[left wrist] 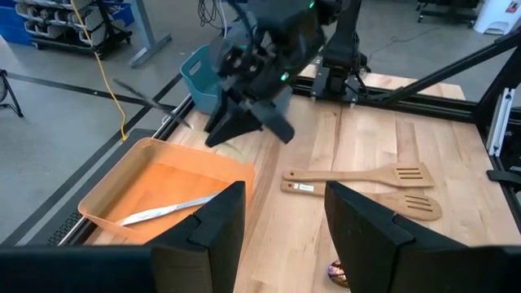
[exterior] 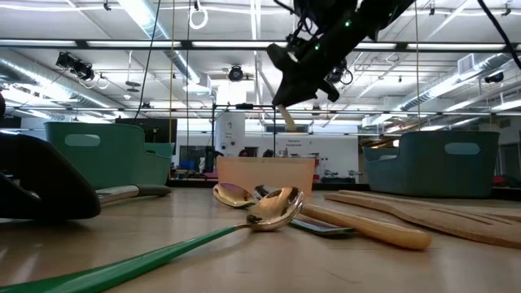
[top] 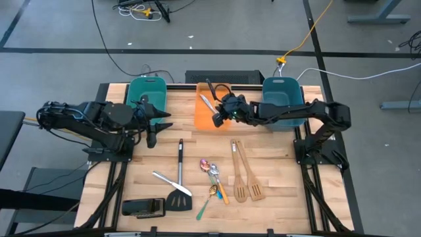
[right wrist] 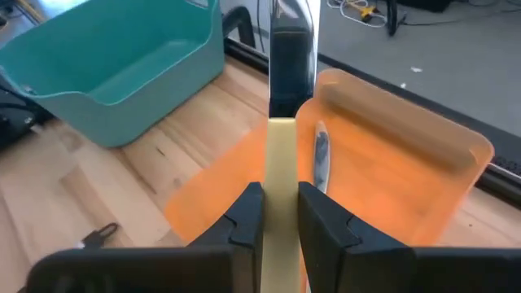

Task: Pick & Place Kitchen Items
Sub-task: Put the yellow knife into the orange bin

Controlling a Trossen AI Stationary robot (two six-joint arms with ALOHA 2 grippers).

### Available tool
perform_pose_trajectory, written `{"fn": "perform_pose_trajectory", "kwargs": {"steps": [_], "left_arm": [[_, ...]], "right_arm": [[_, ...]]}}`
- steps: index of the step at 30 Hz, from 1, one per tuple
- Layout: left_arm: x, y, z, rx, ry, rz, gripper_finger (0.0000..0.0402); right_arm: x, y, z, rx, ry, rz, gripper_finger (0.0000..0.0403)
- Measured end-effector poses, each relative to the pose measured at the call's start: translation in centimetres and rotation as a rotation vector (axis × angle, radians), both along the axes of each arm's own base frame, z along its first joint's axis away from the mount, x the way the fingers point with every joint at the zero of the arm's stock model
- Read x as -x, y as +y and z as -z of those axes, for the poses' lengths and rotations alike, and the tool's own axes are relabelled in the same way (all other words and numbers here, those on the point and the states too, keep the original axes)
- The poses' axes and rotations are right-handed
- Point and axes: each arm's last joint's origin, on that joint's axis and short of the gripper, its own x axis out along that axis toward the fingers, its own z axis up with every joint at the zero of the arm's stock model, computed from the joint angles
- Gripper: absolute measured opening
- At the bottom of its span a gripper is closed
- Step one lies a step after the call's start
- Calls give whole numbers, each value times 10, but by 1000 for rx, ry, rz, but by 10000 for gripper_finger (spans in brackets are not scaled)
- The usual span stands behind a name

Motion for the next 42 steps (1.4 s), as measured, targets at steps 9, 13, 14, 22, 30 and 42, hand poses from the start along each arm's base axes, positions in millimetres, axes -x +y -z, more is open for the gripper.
{"fn": "perform_pose_trajectory", "kwargs": {"steps": [9, 13, 14, 22, 30, 42], "left_arm": [[0, 0, 0, 26, -13, -10, 177], [0, 0, -1, 26, -14, -10, 177], [0, 0, -1, 26, -14, -10, 177], [0, 0, -1, 26, -14, -10, 177], [0, 0, -1, 26, -16, -10, 177], [0, 0, -1, 26, -16, -10, 177]], "right_arm": [[-7, -19, 19, -16, 22, 34, 59], [-6, -27, 24, -18, 43, 51, 59], [-6, -29, 24, -14, 41, 57, 59], [-6, -33, 29, -19, 48, 66, 59], [-12, -41, 51, -64, 90, 64, 59], [-14, -54, 76, -136, 122, 60, 59]]}}
